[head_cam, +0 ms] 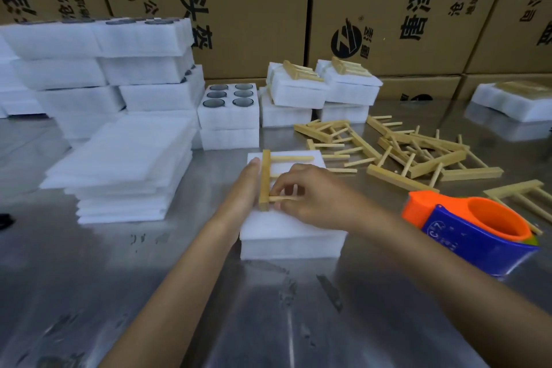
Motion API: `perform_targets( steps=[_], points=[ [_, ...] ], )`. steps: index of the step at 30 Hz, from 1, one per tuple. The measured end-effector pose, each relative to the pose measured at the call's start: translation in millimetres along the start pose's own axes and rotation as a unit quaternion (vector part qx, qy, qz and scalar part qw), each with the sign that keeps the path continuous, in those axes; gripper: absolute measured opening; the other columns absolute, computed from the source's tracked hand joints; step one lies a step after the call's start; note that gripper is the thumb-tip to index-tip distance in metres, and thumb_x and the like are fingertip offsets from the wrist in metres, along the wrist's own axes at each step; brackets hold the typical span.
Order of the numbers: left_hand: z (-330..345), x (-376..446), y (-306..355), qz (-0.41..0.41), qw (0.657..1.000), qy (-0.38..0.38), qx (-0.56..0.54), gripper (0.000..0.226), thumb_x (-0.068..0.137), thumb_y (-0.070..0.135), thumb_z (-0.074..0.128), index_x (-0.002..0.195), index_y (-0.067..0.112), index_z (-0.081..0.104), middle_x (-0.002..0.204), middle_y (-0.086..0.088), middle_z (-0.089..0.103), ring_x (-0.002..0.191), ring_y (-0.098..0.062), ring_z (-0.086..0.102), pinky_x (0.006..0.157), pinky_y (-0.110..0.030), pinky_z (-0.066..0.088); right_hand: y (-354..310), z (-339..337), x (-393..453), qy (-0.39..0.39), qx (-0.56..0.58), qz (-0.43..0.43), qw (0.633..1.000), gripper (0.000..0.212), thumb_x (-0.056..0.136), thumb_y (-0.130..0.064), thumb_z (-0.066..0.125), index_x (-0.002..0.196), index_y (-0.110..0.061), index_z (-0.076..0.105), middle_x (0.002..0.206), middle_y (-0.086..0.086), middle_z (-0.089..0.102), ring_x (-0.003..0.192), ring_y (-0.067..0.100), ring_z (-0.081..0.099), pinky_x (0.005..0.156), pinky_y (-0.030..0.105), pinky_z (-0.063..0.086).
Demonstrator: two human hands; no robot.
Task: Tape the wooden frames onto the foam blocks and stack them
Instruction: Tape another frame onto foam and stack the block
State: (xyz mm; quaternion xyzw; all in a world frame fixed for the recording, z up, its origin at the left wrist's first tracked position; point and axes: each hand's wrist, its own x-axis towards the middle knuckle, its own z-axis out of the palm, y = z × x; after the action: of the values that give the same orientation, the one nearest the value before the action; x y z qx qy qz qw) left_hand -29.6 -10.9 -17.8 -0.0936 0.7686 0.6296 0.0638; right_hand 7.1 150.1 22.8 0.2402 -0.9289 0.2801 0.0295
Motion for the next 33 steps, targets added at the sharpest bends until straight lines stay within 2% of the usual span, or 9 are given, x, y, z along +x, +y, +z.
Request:
perform_targets(
  steps=[4,10,16,19,22,25,27,30,33],
  points=[
    [3.5,-4.5,4.1,0.002,0.998,-0.039,0.054,0.091,0.079,0.051,0.064,0.157,0.038,0.02,0.145,0.004,0.05,0.128,-0.018,0.051,0.089,-0.027,0.042,-0.3,-7.9,-8.0,-0.002,0.055,0.016,0.998,0.011,0.089,-0.032,0.069,0.098,-0.033,0.076,0.098,-0.01,0.064,0.088,0.006,0.058,0.079,0.024,0.048],
    [3.2,-10.1,2.5,0.006,0.999,-0.027,0.025,0.082,0.085,0.03,0.063,0.155,0.042,0.021,0.129,0.01,0.053,0.098,-0.006,0.056,0.066,-0.022,0.041,28.3,-53.2,-25.9,0.093,0.038,0.078,0.992,0.013,0.093,-0.032,0.064,0.098,-0.028,0.075,0.107,-0.015,0.067,0.091,-0.004,0.056,0.087,0.029,0.048],
    [-0.3,-14.0,3.9,0.01,0.999,-0.048,0.017,0.092,0.074,0.047,0.068,0.154,0.043,0.024,0.137,0.009,0.048,0.117,-0.017,0.057,0.093,-0.033,0.051,80.3,-84.7,-55.1,0.146,-0.153,0.288,0.934,0.029,0.092,-0.04,0.056,0.103,-0.015,0.066,0.111,0.007,0.065,0.105,0.03,0.057,0.086,0.042,0.049],
    [-4.6,-11.8,7.0,0.02,0.999,-0.037,-0.024,0.062,0.081,0.047,0.068,0.139,0.032,0.053,0.132,0.009,0.056,0.121,-0.019,0.057,0.106,-0.04,0.045,97.3,-80.2,-82.6,0.187,-0.226,0.372,0.88,0.045,0.097,-0.05,0.043,0.105,-0.007,0.054,0.104,0.016,0.063,0.099,0.039,0.059,0.075,0.041,0.046],
    [-9.9,-11.1,21.8,0.062,0.997,0.025,-0.043,0.016,0.092,0.037,0.06,0.103,0.03,0.069,0.101,0.02,0.062,0.106,-0.011,0.056,0.096,-0.029,0.04,111.0,-56.7,-117.9,0.267,-0.291,0.379,0.837,0.052,0.099,-0.053,0.032,0.099,-0.004,0.052,0.089,0.021,0.067,0.084,0.04,0.064,0.064,0.039,0.039],
    [-5.3,-18.5,42.5,0.119,0.99,0.067,-0.025,0.02,0.095,0.032,0.055,0.109,0.036,0.069,0.098,0.031,0.055,0.091,0.008,0.05,0.076,-0.017,0.036,115.1,-35.3,-136.6,0.346,-0.301,0.377,0.805,0.054,0.097,-0.053,0.035,0.077,-0.004,0.051,0.049,0.01,0.044,0.043,0.02,0.041,0.048,0.024,0.022],
    [9.4,-31.0,53.8,0.169,0.983,0.075,-0.006,0.021,0.096,0.03,0.052,0.106,0.036,0.07,0.103,0.024,0.061,0.094,0.004,0.053,0.068,-0.011,0.035,111.9,-33.2,-135.6,0.362,-0.314,0.376,0.793,0.055,0.098,-0.048,0.04,0.06,-0.008,0.045,0.041,0.001,0.028,0.039,0.011,0.023,0.049,0.019,0.017],
    [38.7,-52.6,66.5,0.216,0.975,-0.005,0.056,0.025,0.099,0.023,0.049,0.112,0.032,0.068,0.105,0.018,0.062,0.086,0.01,0.057,0.059,-0.005,0.04,105.5,-39.7,-129.1,0.382,-0.325,0.326,0.802,0.062,0.098,-0.043,0.031,0.047,-0.012,0.044,0.038,-0.002,0.03,0.035,0.014,0.029,0.049,0.019,0.02],
    [62.9,-65.1,72.8,0.177,0.951,-0.2,0.157,0.052,0.095,0.011,0.049,0.143,0.032,0.047,0.143,0.012,0.051,0.124,0.001,0.05,0.09,-0.015,0.039,88.4,-48.0,-115.9,0.449,-0.318,0.237,0.801,0.062,0.097,-0.038,0.031,0.045,-0.009,0.048,0.04,-0.006,0.029,0.036,0.016,0.027,0.051,0.017,0.012]
  ],
)
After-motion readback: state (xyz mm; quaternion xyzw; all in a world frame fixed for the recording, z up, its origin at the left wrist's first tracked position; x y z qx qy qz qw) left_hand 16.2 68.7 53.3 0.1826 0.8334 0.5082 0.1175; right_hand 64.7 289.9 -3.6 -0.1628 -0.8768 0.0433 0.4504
